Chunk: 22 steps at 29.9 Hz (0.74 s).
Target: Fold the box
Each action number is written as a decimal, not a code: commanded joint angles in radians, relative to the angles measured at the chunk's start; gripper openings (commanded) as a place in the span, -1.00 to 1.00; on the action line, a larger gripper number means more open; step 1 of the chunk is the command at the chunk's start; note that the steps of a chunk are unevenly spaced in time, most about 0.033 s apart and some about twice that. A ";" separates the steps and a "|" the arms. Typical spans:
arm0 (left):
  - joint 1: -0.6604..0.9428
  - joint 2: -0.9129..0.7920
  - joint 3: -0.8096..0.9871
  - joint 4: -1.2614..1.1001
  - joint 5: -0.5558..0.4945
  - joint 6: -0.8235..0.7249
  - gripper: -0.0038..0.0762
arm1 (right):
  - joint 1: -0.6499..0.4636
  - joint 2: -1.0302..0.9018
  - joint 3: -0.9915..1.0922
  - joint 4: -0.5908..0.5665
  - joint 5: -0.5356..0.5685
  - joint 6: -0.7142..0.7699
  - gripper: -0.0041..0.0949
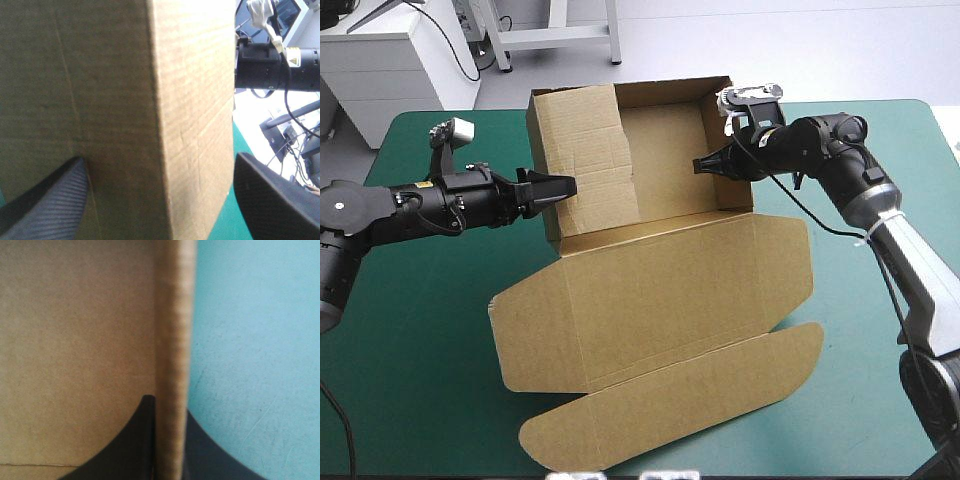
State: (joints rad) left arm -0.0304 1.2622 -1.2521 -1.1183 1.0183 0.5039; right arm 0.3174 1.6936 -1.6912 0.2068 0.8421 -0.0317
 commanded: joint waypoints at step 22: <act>-0.022 -0.019 -0.031 0.462 -0.118 -0.312 0.32 | 0.119 -0.034 -0.029 -0.073 -0.084 0.032 -0.95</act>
State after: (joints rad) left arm -0.0420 1.2622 -1.2521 -0.7186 0.9416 0.2787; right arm 0.4312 1.7060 -1.6912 0.0834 0.8233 0.0000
